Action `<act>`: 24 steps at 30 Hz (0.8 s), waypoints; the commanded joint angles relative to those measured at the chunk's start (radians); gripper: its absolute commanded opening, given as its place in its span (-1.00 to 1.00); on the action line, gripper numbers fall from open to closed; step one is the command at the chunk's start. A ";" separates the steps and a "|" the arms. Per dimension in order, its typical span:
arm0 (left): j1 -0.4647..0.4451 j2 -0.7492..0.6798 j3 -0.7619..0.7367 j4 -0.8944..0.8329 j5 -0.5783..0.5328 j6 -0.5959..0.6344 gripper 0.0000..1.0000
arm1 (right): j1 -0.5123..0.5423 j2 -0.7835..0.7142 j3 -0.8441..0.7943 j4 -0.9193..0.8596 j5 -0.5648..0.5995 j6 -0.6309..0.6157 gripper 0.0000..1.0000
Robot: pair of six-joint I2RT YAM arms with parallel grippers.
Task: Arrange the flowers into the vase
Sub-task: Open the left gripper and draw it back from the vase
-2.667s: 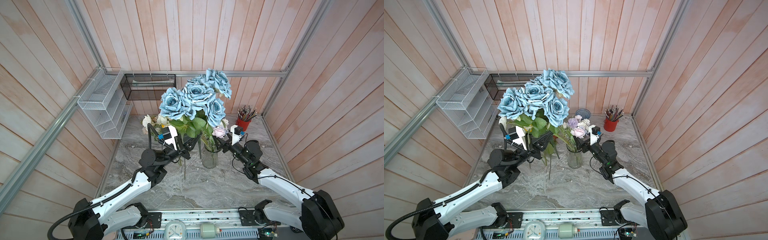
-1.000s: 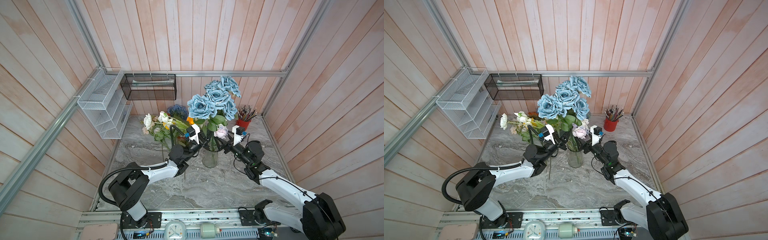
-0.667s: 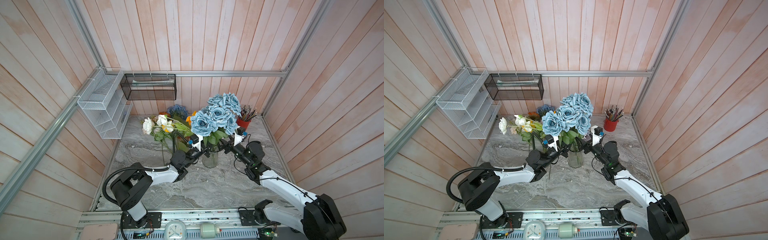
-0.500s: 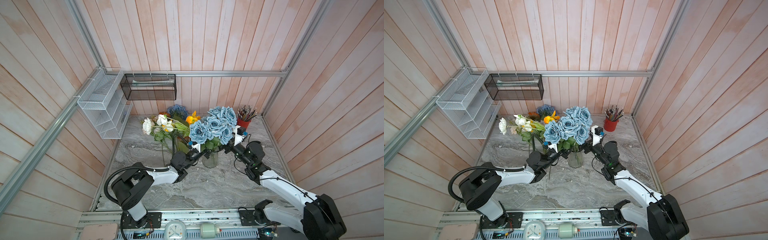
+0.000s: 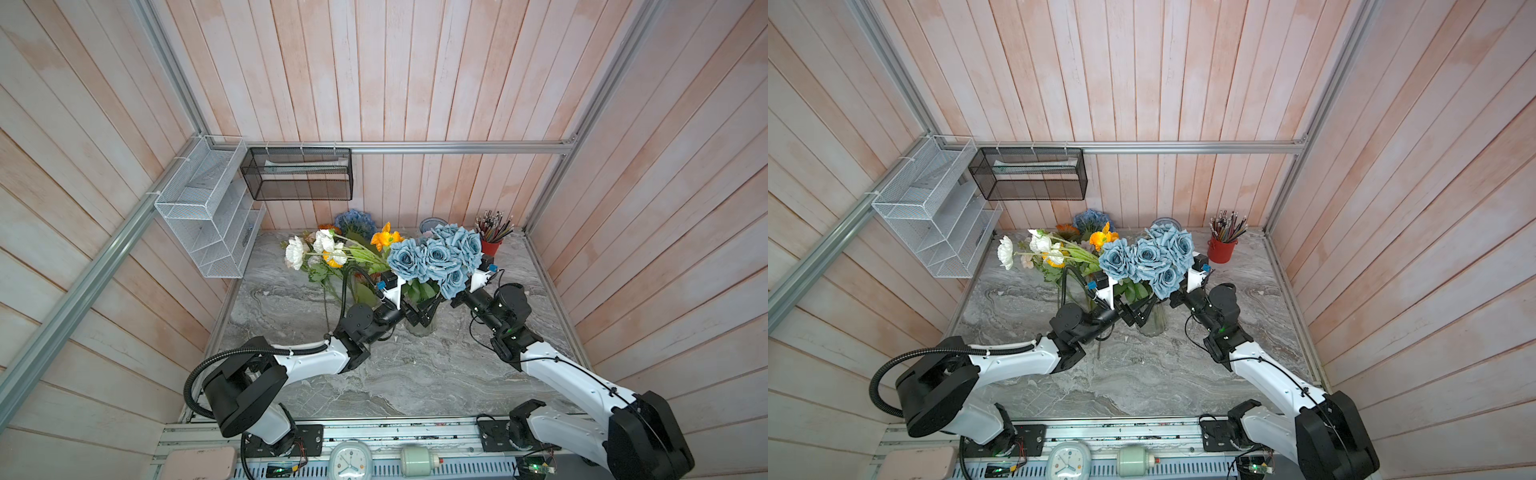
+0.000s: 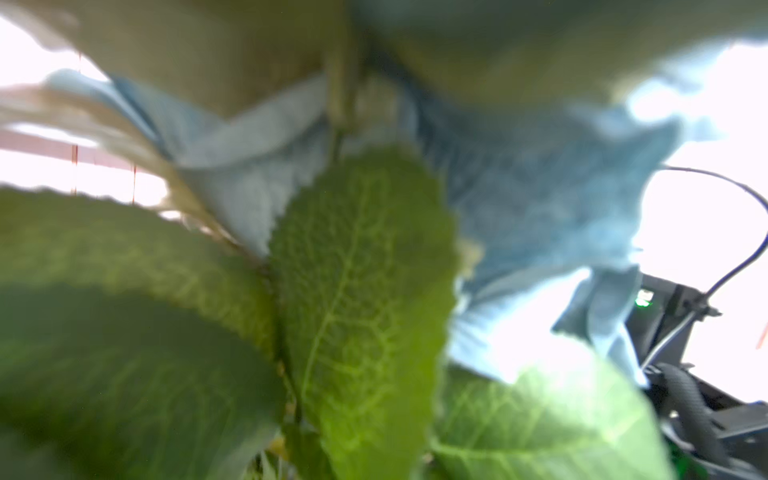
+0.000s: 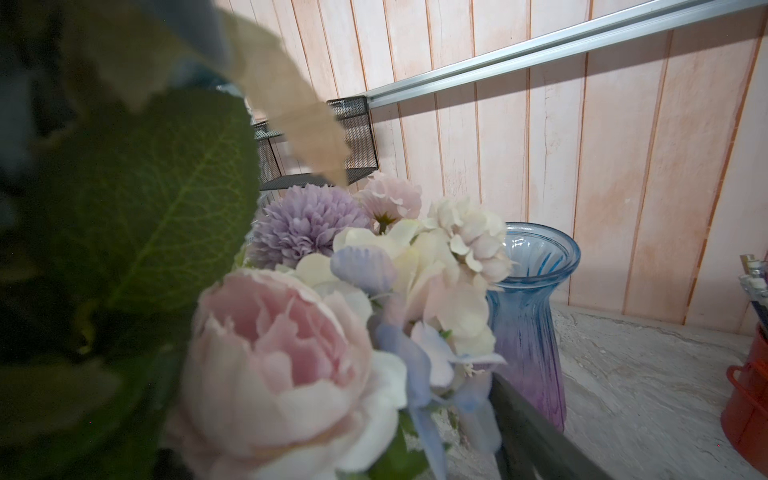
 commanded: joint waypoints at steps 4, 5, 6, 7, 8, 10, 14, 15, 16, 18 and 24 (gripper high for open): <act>-0.009 -0.108 -0.068 -0.230 0.003 -0.163 1.00 | -0.004 -0.034 -0.027 -0.006 0.045 -0.003 0.74; -0.008 -0.120 -0.079 -0.254 0.007 -0.173 1.00 | -0.004 -0.035 -0.029 -0.006 0.046 -0.004 0.74; -0.010 -0.133 -0.088 -0.288 0.010 -0.181 1.00 | -0.004 -0.037 -0.030 -0.010 0.048 -0.004 0.74; -0.010 -0.147 -0.095 -0.326 0.010 -0.184 1.00 | -0.004 -0.039 -0.029 -0.017 0.049 -0.002 0.73; -0.010 -0.158 -0.104 -0.353 0.009 -0.186 1.00 | -0.004 -0.042 -0.030 -0.022 0.048 -0.002 0.73; -0.010 -0.189 -0.129 -0.402 -0.002 -0.195 1.00 | -0.004 -0.052 -0.033 -0.036 0.043 -0.001 0.73; -0.010 -0.246 -0.170 -0.487 -0.040 -0.205 1.00 | -0.005 -0.084 -0.051 -0.048 0.034 0.002 0.75; -0.010 -0.257 -0.180 -0.501 -0.060 -0.211 1.00 | -0.004 -0.092 -0.059 -0.051 0.030 0.004 0.76; -0.010 -0.270 -0.192 -0.515 -0.085 -0.215 1.00 | -0.004 -0.104 -0.066 -0.054 0.029 0.008 0.78; -0.010 -0.286 -0.206 -0.537 -0.126 -0.218 1.00 | -0.005 -0.128 -0.080 -0.066 0.023 0.014 0.82; 0.014 -0.302 -0.214 -0.574 -0.224 -0.260 1.00 | -0.003 -0.230 -0.110 -0.183 0.009 0.022 0.96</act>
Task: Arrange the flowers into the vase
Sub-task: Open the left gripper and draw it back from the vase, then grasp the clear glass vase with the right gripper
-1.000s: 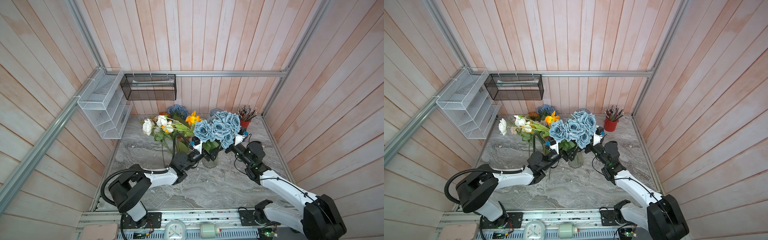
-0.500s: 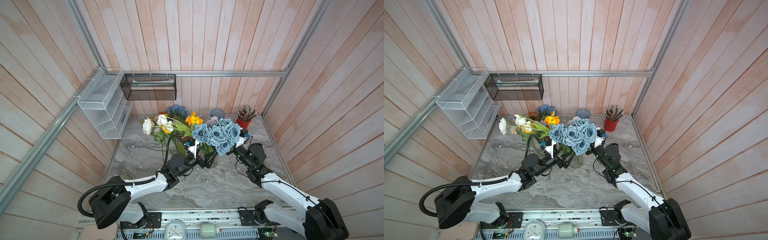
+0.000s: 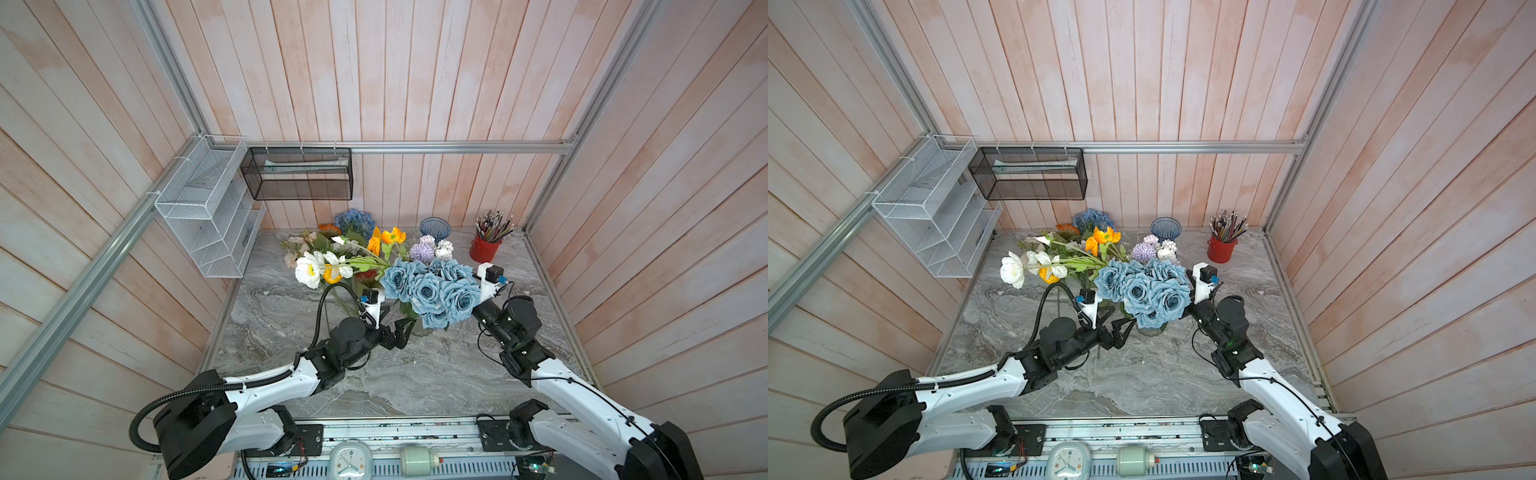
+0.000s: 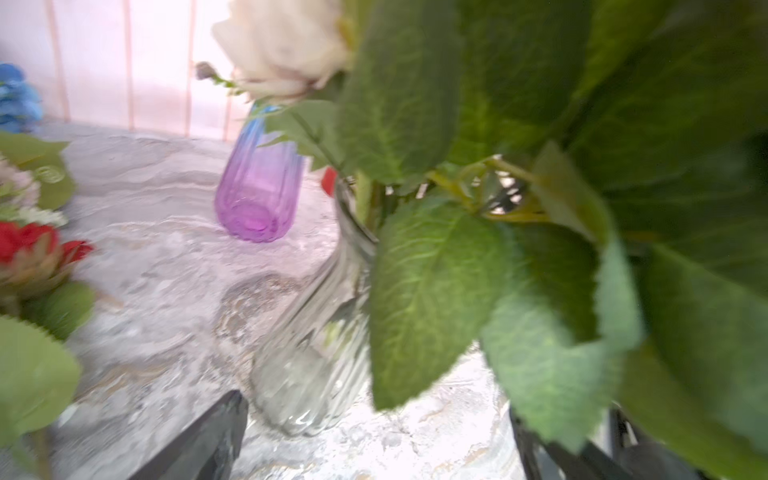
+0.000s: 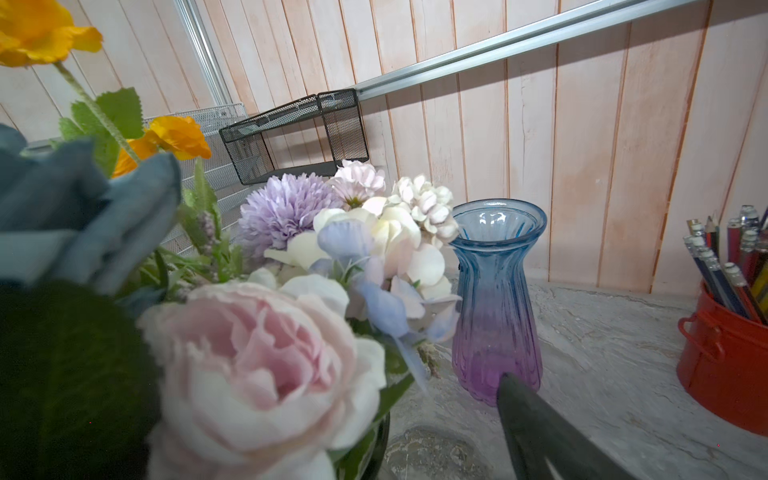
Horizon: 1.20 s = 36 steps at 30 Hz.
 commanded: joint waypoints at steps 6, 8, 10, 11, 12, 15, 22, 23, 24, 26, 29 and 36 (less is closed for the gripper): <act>0.076 -0.021 -0.017 -0.046 -0.081 -0.082 1.00 | -0.001 -0.186 -0.078 -0.180 -0.002 0.039 0.96; 0.100 -0.025 -0.023 -0.044 -0.094 -0.099 0.99 | 0.000 -0.229 -0.102 -0.207 0.023 0.060 0.95; 0.120 -0.025 -0.026 -0.045 -0.117 -0.109 1.00 | 0.001 -0.259 -0.115 -0.241 0.051 0.073 0.94; 0.128 -0.022 -0.024 -0.041 -0.127 -0.105 1.00 | 0.002 -0.267 -0.119 -0.253 0.060 0.075 0.94; 0.138 -0.016 -0.016 -0.043 -0.140 -0.101 1.00 | 0.001 -0.273 -0.126 -0.256 0.059 0.080 0.93; 0.169 0.000 0.010 -0.043 -0.163 -0.096 1.00 | 0.004 -0.262 -0.162 -0.228 0.026 0.098 0.92; 0.234 0.052 0.035 0.019 -0.130 -0.117 1.00 | 0.067 -0.138 -0.208 -0.097 -0.038 0.103 0.95; 0.235 0.058 0.038 0.022 -0.125 -0.117 1.00 | 0.088 -0.118 -0.217 -0.059 -0.026 0.091 0.96; 0.235 0.065 0.041 0.025 -0.123 -0.117 1.00 | 0.112 -0.094 -0.226 -0.011 -0.010 0.067 0.96; 0.236 0.076 0.045 0.029 -0.122 -0.120 1.00 | 0.152 -0.047 -0.241 0.073 0.035 0.026 0.96; 0.237 0.084 0.046 0.035 -0.121 -0.126 1.00 | 0.170 0.034 -0.281 0.261 0.058 -0.032 0.96; 0.246 0.083 0.034 0.036 -0.106 -0.131 1.00 | 0.168 0.295 -0.208 0.490 0.055 -0.165 0.96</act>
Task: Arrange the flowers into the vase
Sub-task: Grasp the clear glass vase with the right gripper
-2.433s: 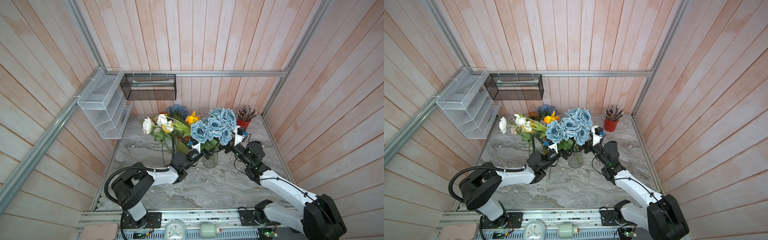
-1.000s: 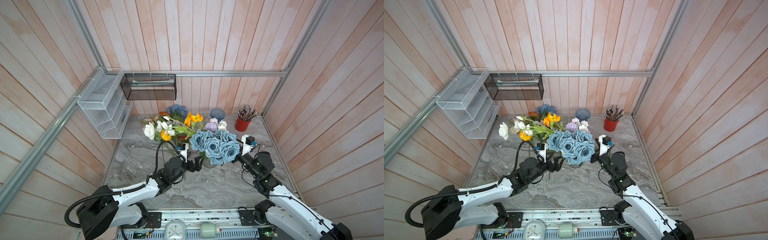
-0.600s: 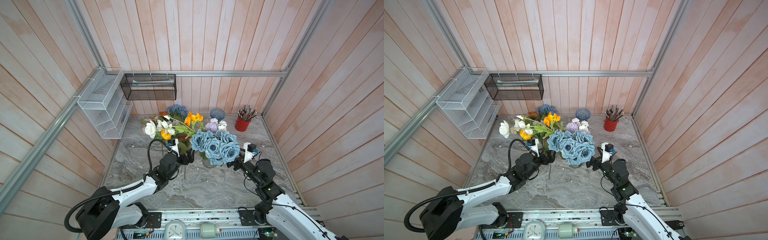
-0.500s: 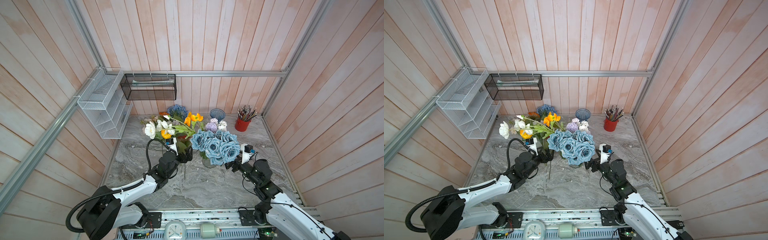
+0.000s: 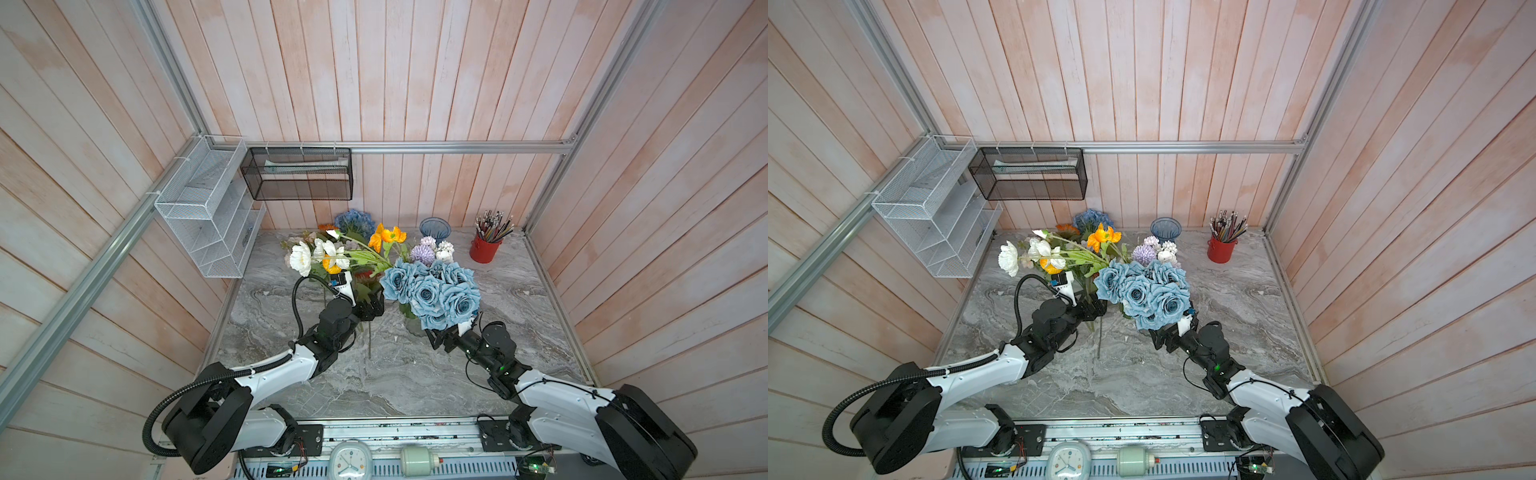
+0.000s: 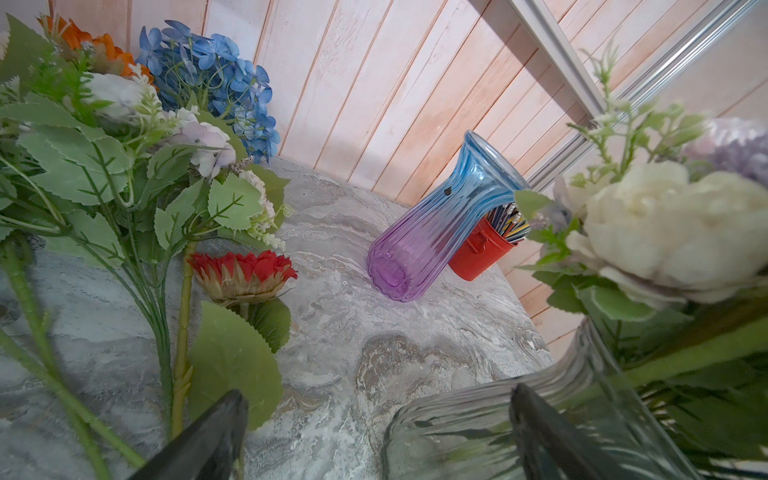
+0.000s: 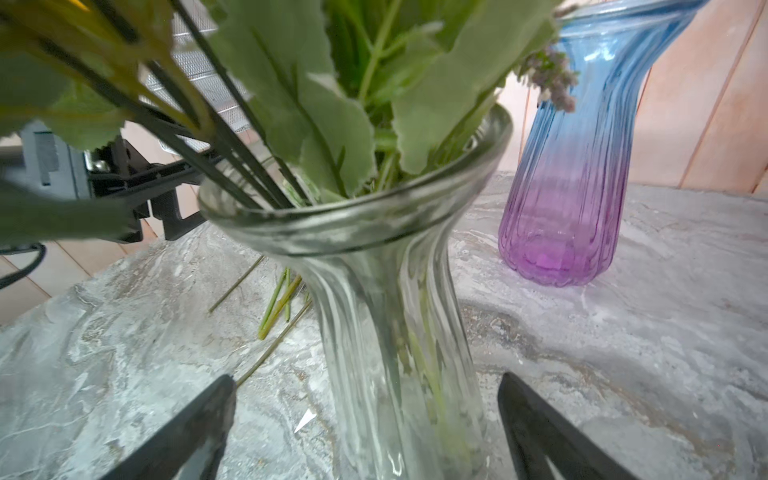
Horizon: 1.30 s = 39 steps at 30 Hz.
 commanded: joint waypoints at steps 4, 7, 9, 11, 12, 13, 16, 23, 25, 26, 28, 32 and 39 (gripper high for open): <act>0.016 -0.008 0.001 0.015 0.010 -0.005 1.00 | 0.002 0.146 0.104 0.217 0.008 -0.087 0.97; 0.028 -0.014 -0.011 0.016 0.012 -0.002 1.00 | 0.002 0.196 0.131 0.237 0.039 -0.100 0.96; 0.037 -0.014 -0.014 0.016 0.024 -0.002 1.00 | 0.000 0.228 0.147 0.254 0.061 -0.110 0.96; 0.046 -0.011 -0.013 0.018 0.035 -0.002 1.00 | -0.001 0.263 0.167 0.264 0.062 -0.117 0.96; 0.051 -0.011 -0.013 0.021 0.040 -0.001 1.00 | -0.001 0.281 0.174 0.271 0.059 -0.119 0.96; 0.054 -0.009 -0.013 0.023 0.044 -0.001 1.00 | -0.001 0.294 0.180 0.280 0.055 -0.120 0.96; 0.063 -0.009 -0.013 0.025 0.052 0.003 1.00 | -0.001 0.332 0.193 0.318 0.056 -0.125 0.96; 0.069 -0.014 -0.016 0.016 0.049 -0.006 1.00 | -0.001 0.369 0.198 0.356 0.088 -0.160 0.69; 0.069 -0.018 -0.019 0.016 0.048 -0.007 1.00 | -0.001 0.369 0.194 0.363 0.088 -0.171 0.49; 0.070 -0.021 -0.020 0.017 0.048 -0.007 1.00 | -0.001 0.366 0.190 0.366 0.090 -0.170 0.36; 0.070 -0.025 -0.024 0.020 0.045 -0.007 1.00 | -0.002 0.358 0.180 0.374 0.104 -0.177 0.14; 0.070 -0.034 -0.034 0.024 0.037 -0.011 1.00 | -0.006 0.321 0.150 0.391 0.173 -0.192 -0.03; 0.070 -0.058 -0.064 0.030 0.014 -0.021 1.00 | -0.119 0.182 0.100 0.298 0.209 -0.169 -0.06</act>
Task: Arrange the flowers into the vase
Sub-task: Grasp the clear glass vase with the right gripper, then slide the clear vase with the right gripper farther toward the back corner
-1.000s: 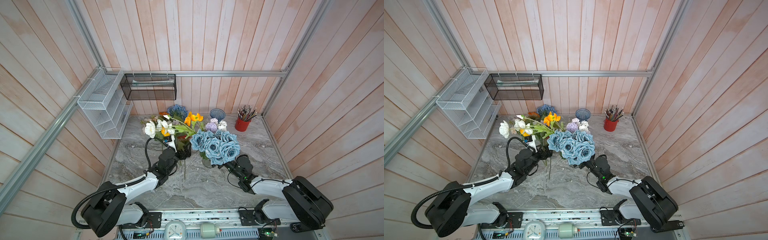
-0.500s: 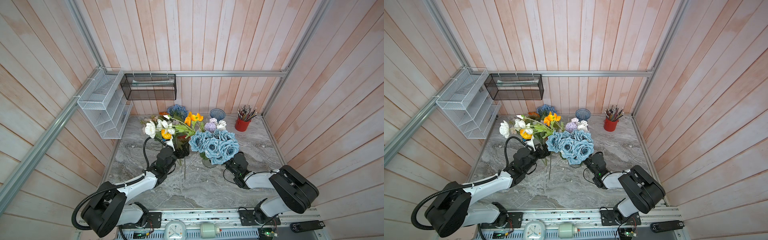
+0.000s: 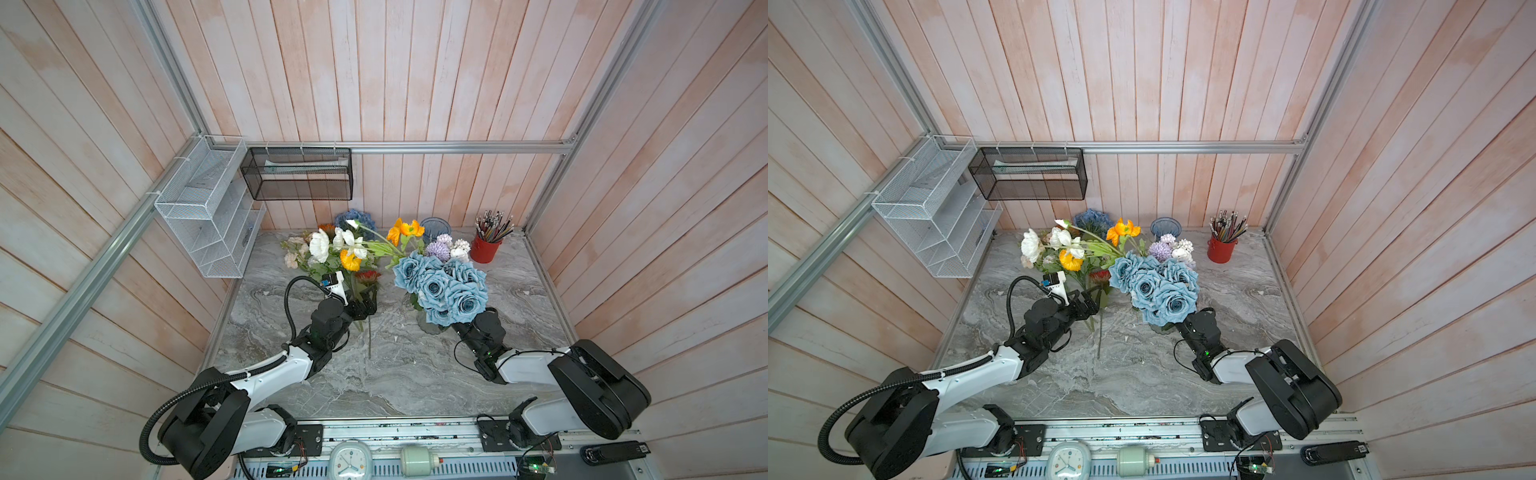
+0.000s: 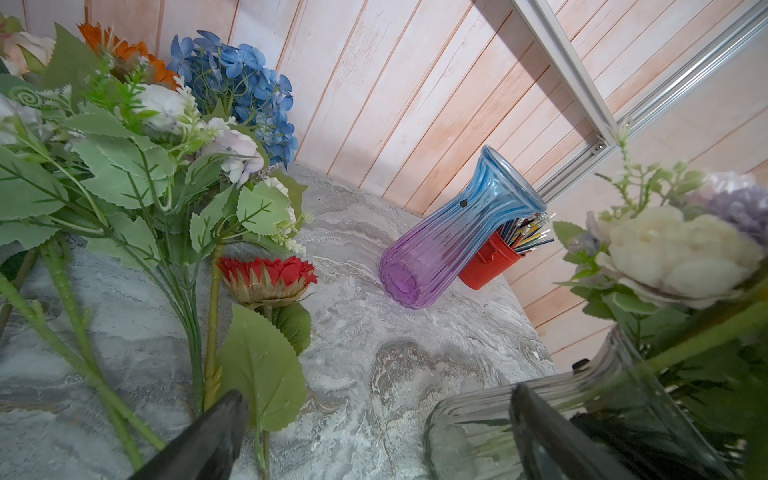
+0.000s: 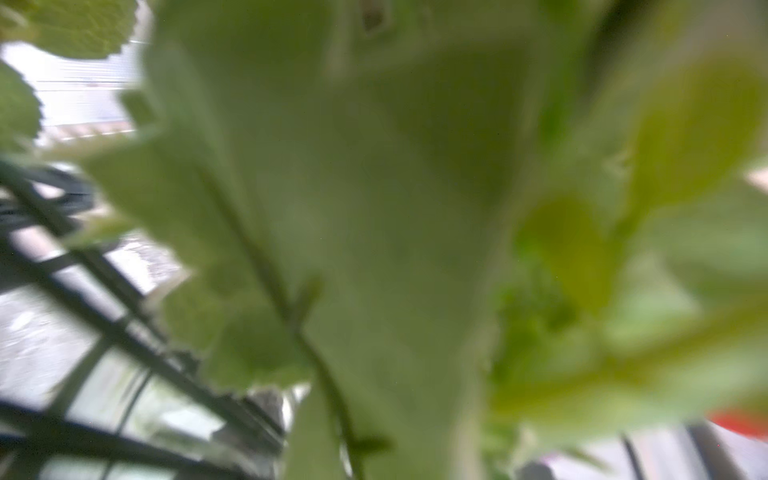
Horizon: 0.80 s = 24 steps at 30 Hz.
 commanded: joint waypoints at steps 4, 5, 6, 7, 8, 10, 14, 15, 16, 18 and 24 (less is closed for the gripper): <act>0.005 -0.037 -0.032 0.013 -0.045 0.001 0.99 | -0.160 -0.144 -0.032 -0.008 0.096 0.024 -0.07; 0.005 -0.044 -0.033 0.007 -0.051 0.007 1.00 | -0.193 -0.161 -0.038 -0.015 0.096 0.036 -0.06; 0.006 -0.052 -0.034 0.002 -0.058 0.011 1.00 | -0.224 -0.176 -0.039 -0.032 0.106 0.041 -0.07; 0.006 -0.060 -0.037 -0.002 -0.066 0.015 1.00 | -0.249 -0.185 -0.036 -0.048 0.116 0.038 -0.06; 0.006 -0.066 -0.040 -0.003 -0.074 0.020 1.00 | -0.271 -0.191 -0.033 -0.062 0.137 0.030 -0.06; 0.008 -0.081 -0.045 -0.008 -0.088 0.029 1.00 | -0.314 -0.188 -0.034 -0.060 0.162 0.018 -0.06; 0.010 -0.100 -0.054 -0.021 -0.105 0.036 0.99 | -0.413 -0.145 -0.037 0.003 0.150 0.043 -0.05; 0.010 -0.104 -0.057 -0.025 -0.107 0.034 0.99 | -0.439 -0.123 -0.033 0.023 0.138 0.050 -0.04; 0.009 -0.108 -0.062 -0.025 -0.109 0.033 1.00 | -0.455 -0.105 -0.027 0.037 0.135 0.050 -0.03; 0.011 -0.115 -0.068 -0.025 -0.109 0.029 1.00 | -0.480 -0.064 -0.009 0.059 0.135 0.045 -0.02; 0.011 -0.133 -0.081 -0.037 -0.118 0.023 1.00 | -0.530 0.075 0.063 0.125 0.148 0.046 0.01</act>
